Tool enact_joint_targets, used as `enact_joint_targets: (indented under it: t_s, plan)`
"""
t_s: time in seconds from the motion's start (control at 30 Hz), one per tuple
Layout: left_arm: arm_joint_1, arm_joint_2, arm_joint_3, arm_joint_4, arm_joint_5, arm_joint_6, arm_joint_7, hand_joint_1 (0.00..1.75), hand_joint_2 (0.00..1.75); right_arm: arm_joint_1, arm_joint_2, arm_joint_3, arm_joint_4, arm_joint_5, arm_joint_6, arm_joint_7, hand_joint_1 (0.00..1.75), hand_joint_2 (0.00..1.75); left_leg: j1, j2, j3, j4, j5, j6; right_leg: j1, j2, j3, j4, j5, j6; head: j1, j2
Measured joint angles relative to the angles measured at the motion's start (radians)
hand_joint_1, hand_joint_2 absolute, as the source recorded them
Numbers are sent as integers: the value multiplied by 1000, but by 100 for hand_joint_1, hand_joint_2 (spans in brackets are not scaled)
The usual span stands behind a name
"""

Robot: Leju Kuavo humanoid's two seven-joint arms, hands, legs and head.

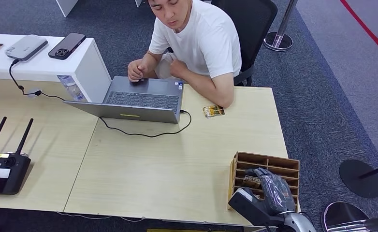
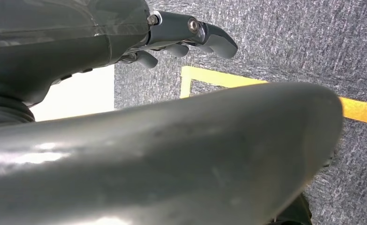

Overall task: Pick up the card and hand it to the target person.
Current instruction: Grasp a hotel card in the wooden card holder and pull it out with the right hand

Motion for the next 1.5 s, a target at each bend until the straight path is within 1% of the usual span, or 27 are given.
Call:
enact_joint_targets:
  t_s: [0.5, 0.8, 1.2, 1.4, 1.43, 1.5]
  plan:
    - [0, 0, -1, 0, 0, -1, 0, 0, 0, 1, 0, 0, 0, 10, 2, 8, 95, 175, 0, 0, 0, 0, 0, 0, 0, 0, 0, 0, 0, 0, 0, 0]
    - [0, 0, -1, 0, 2, -3, 0, 0, 0, 4, 0, 0, -3, 18, 2, 8, 112, 175, 0, 0, 0, 0, 0, 0, 0, 0, 0, 0, 0, 0, 0, 0]
    - [0, -3, -1, 0, 6, -3, 0, 0, 0, 4, 0, 1, -3, 70, -1, 26, 110, 175, 0, 0, 0, 0, 0, 0, 0, 0, 0, 0, 0, 0, 0, 0]
    - [0, -5, -1, 0, 7, -3, 0, 0, 0, 3, 1, 1, -3, 73, -1, 27, 122, 175, 0, 0, 0, 0, 0, 0, 0, 0, 0, 0, 0, 0, 0, 0]
    - [0, -5, -1, 0, 7, -3, 0, 0, 0, 3, 1, 1, -3, 73, -1, 27, 127, 175, 0, 0, 0, 0, 0, 0, 0, 0, 0, 0, 0, 0, 0, 0]
    - [0, -6, -1, 0, 6, -3, 0, 0, 0, 3, 1, 1, -3, 73, -1, 26, 142, 175, 0, 0, 0, 0, 0, 0, 0, 0, 0, 0, 0, 0, 0, 0]
